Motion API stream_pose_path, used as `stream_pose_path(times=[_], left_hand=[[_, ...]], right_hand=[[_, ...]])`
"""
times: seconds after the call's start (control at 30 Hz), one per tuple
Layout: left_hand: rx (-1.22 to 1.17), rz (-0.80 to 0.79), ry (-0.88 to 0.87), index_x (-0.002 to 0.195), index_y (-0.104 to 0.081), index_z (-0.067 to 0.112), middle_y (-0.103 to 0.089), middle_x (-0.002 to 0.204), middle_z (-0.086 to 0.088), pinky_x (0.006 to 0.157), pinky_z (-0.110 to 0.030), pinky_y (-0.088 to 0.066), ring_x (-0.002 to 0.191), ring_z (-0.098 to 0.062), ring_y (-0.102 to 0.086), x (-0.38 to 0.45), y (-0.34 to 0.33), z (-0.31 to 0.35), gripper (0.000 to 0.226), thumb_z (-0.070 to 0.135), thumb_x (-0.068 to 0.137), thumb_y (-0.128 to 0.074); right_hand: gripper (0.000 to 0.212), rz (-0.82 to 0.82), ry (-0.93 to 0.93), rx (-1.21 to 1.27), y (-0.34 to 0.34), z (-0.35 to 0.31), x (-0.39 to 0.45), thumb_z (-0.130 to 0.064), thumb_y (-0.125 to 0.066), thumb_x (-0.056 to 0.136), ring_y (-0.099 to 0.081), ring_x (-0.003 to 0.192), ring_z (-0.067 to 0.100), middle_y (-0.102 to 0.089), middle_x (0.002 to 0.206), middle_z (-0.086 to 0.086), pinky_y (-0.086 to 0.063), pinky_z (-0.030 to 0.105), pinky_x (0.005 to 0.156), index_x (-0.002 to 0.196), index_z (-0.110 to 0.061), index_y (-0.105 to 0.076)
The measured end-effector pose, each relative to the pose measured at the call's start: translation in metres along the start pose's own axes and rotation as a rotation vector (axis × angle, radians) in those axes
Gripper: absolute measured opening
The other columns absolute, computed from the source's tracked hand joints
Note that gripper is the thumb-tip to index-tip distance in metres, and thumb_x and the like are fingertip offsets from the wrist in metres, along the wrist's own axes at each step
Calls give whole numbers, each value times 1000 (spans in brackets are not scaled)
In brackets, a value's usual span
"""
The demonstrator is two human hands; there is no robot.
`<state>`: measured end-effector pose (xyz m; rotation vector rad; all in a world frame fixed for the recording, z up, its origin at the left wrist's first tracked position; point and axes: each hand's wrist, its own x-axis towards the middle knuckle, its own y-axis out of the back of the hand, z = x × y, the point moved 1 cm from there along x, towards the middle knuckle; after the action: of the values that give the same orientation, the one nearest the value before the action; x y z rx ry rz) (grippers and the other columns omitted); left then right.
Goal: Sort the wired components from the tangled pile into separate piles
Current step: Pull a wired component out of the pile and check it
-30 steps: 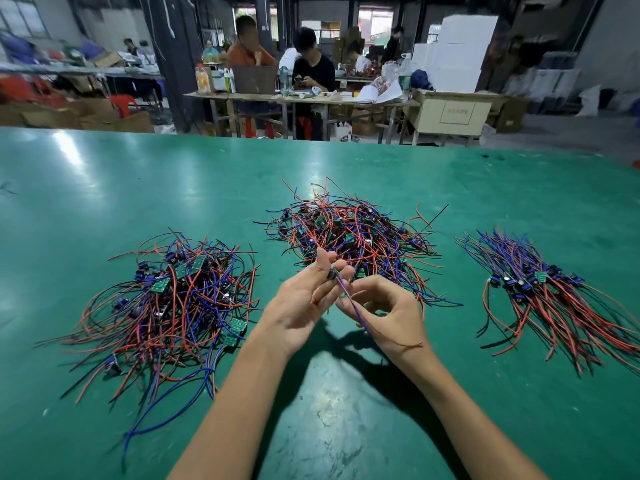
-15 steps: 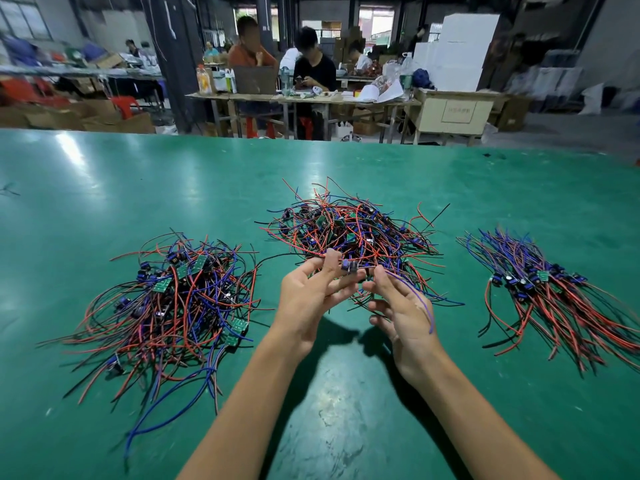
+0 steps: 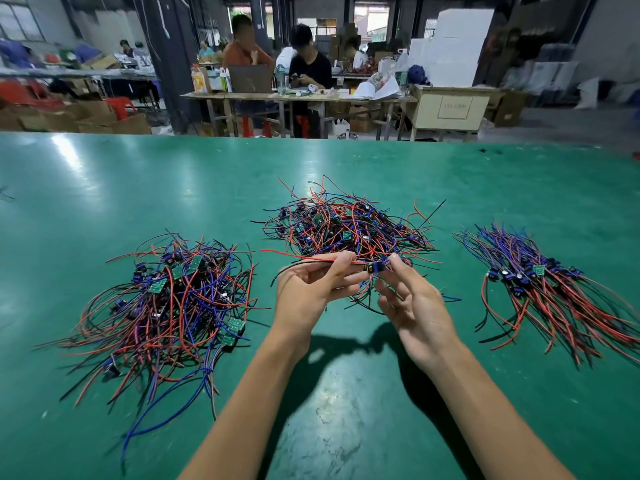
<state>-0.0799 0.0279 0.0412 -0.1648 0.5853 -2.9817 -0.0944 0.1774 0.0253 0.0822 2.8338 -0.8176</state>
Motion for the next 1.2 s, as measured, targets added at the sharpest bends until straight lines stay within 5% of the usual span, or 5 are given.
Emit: stream_pose_path(times=[0.23, 0.4, 0.6, 0.77, 1.2], left_hand=[[63, 116, -134, 88, -79, 13, -78, 92, -13, 67, -27, -61, 78, -27, -77, 8, 23, 13, 29, 41, 85, -72], [-209, 85, -34, 74, -78, 13, -65, 61, -5, 58, -28, -52, 59, -29, -67, 14, 51, 18, 92, 83, 86, -20], [282, -155, 243, 102, -77, 12, -79, 92, -5, 63, -25, -57, 73, -24, -75, 10, 29, 7, 53, 57, 93, -52], [278, -378, 215, 122, -68, 2, -75, 110, -16, 79, -28, -60, 90, -29, -75, -2, 12, -6, 29, 20, 102, -57], [347, -239, 194, 75, -79, 7, -76, 76, -16, 52, -28, -55, 60, -24, -73, -4, 4, -13, 28, 10, 96, -60]], right_hand=[[10, 100, 59, 18, 10, -12, 6, -28, -76, 89, -61, 56, 2, -72, 76, -5, -50, 14, 49, 90, -22, -68], [15, -10, 3, -130, 12, -17, 5, -34, -80, 80, -56, 54, 1, -66, 70, -10, -49, 15, 50, 82, -23, -70], [14, -200, 38, -405, 6, -12, 1, -40, -80, 74, -49, 53, 3, -66, 73, -9, -39, 14, 48, 73, -27, -74], [13, -177, 144, -490, 7, -5, 2, -34, -78, 82, -43, 48, -1, -61, 66, -10, -33, 10, 44, 80, -21, -77], [26, -158, 126, -356, -13, 19, -3, -11, -51, 103, -60, 49, 6, -70, 67, 2, -46, 17, 42, 97, -3, -75]])
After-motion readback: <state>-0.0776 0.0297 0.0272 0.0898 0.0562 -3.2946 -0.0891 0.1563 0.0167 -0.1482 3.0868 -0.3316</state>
